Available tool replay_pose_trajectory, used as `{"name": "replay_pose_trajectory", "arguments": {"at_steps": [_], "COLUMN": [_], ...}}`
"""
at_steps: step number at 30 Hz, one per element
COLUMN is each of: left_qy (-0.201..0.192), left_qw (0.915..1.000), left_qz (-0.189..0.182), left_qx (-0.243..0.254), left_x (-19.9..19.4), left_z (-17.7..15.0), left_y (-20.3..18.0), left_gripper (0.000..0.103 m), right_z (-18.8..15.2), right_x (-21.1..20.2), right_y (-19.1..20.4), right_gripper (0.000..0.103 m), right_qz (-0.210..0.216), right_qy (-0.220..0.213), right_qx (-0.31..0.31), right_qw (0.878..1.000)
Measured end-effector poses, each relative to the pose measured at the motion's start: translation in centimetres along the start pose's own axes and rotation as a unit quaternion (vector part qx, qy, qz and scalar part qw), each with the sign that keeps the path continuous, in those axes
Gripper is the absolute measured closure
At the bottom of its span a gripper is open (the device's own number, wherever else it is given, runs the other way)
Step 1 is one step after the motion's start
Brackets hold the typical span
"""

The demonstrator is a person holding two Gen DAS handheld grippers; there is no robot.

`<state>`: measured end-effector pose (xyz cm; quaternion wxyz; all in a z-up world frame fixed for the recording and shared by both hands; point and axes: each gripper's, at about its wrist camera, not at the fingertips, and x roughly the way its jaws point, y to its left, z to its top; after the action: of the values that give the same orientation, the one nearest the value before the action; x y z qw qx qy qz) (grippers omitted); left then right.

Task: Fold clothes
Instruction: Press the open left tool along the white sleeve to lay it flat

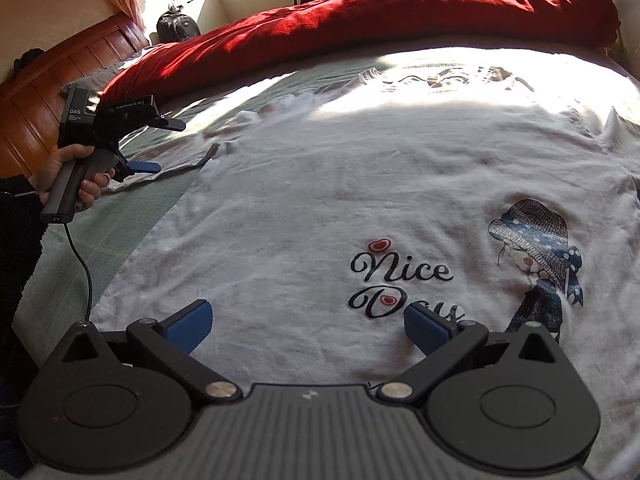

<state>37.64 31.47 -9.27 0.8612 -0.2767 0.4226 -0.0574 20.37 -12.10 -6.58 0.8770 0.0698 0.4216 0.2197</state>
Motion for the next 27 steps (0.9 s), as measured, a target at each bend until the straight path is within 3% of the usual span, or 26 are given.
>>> {"name": "replay_pose_trajectory", "arguments": {"at_steps": [3, 6, 8, 10, 13, 15, 22, 27], "left_qy": [0.014, 0.009, -0.027, -0.051, -0.058, -0.06, -0.073, -0.068], "left_qw": [0.9996, 0.998, 0.9977, 0.9978, 0.9959, 0.9954, 0.9945, 0.9942], "left_qz": [-0.013, 0.035, 0.041, 0.04, 0.054, 0.054, -0.007, 0.035], "left_qx": [0.021, 0.051, 0.046, 0.009, -0.043, -0.052, -0.075, -0.076], "left_x": [-1.6, -3.8, -5.4, -5.8, -4.7, -3.5, -0.5, -0.1], "left_z": [-1.5, -0.3, 1.4, 3.4, 5.4, 6.2, 7.6, 6.2], "left_y": [0.4, 0.3, 1.2, 3.2, 5.8, 6.3, 6.1, 7.8], "left_gripper": [0.001, 0.001, 0.001, 0.001, 0.001, 0.001, 0.001, 0.001], "right_z": [0.2, 0.4, 0.5, 0.7, 0.8, 1.0, 1.4, 1.4], "right_x": [0.3, 0.5, 0.6, 0.8, 1.1, 1.2, 2.2, 2.5], "right_y": [0.0, 0.0, 0.1, 0.2, 0.5, 0.7, 0.9, 1.0], "right_gripper": [0.0, 0.0, 0.0, 0.0, 0.0, 0.0, 0.0, 0.0], "right_qz": [-0.001, 0.001, 0.001, -0.003, -0.007, -0.008, -0.022, -0.025], "right_qy": [0.003, 0.002, 0.002, 0.003, 0.005, 0.006, 0.012, 0.012], "right_qx": [-0.002, -0.003, -0.004, -0.004, -0.007, -0.011, -0.017, -0.026], "right_qw": [1.0, 1.0, 1.0, 1.0, 1.0, 1.0, 1.0, 0.999]}}
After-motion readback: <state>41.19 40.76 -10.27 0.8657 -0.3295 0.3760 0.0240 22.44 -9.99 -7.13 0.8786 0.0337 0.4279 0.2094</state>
